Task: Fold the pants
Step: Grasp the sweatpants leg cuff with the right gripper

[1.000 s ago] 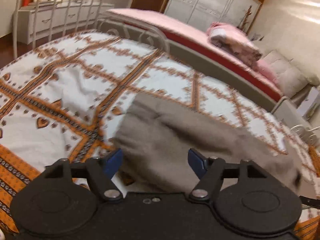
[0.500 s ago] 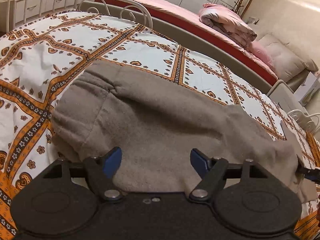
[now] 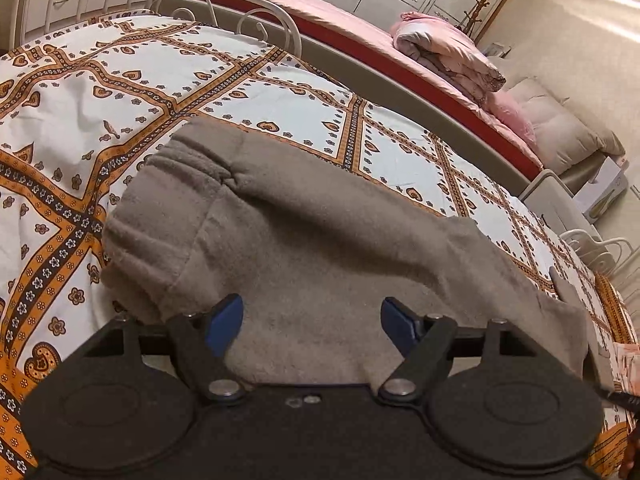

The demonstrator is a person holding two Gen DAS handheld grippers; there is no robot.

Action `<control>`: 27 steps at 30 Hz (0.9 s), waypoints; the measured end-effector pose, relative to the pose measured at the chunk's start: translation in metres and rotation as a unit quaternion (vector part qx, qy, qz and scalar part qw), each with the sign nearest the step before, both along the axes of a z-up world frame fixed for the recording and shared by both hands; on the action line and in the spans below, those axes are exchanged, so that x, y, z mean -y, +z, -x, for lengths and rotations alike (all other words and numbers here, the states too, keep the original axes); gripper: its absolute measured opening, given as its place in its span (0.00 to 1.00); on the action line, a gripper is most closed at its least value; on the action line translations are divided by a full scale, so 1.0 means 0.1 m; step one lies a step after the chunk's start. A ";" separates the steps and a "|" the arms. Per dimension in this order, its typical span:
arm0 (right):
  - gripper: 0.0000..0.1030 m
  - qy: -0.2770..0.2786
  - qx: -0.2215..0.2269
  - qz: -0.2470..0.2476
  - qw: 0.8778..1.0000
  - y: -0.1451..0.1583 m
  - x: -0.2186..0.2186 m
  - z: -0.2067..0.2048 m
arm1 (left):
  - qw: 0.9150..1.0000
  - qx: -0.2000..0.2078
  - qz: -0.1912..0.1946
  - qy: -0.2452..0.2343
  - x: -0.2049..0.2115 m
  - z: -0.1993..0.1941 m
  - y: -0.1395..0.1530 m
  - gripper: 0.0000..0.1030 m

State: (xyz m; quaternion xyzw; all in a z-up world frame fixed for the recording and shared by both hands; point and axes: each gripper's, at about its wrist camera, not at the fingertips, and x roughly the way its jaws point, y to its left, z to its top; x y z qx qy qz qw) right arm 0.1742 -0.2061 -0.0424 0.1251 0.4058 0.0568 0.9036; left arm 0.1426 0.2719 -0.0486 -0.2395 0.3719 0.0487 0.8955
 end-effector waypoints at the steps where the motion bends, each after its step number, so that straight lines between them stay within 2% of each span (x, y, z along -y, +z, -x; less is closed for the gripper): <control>1: 0.28 0.007 0.023 0.033 0.999 0.08 -0.05 -0.02 | 1.000 0.000 0.000 0.000 0.00 0.00 0.00 0.67; 4: 0.28 0.026 0.038 0.072 0.996 0.16 -0.16 -0.20 | 1.000 0.006 0.003 0.006 -0.02 0.01 0.01 0.66; 7: 0.28 0.042 0.031 0.122 0.991 0.10 -0.29 -0.44 | 1.000 0.006 0.003 0.006 -0.02 0.01 0.00 0.66; 13: 0.28 0.053 0.016 0.161 0.985 -0.06 -0.29 -0.62 | 1.000 0.003 -0.024 -0.011 0.04 0.00 0.00 0.67; 16: 0.28 0.039 0.015 0.158 0.987 -0.08 -0.21 -0.64 | 1.000 0.001 -0.027 -0.012 0.06 -0.02 -0.01 0.70; 18: 0.05 0.030 0.018 0.149 0.988 -0.04 -0.15 -0.60 | 0.999 -0.001 -0.034 -0.015 0.09 -0.04 -0.01 0.73; 22: 0.05 0.016 0.023 0.142 0.989 0.05 -0.03 -0.48 | 0.998 -0.007 -0.051 -0.022 0.15 -0.07 -0.01 0.78; 27: 0.05 0.000 0.015 0.136 0.991 0.04 0.13 -0.35 | 0.998 -0.010 -0.057 -0.021 0.18 -0.08 -0.01 0.79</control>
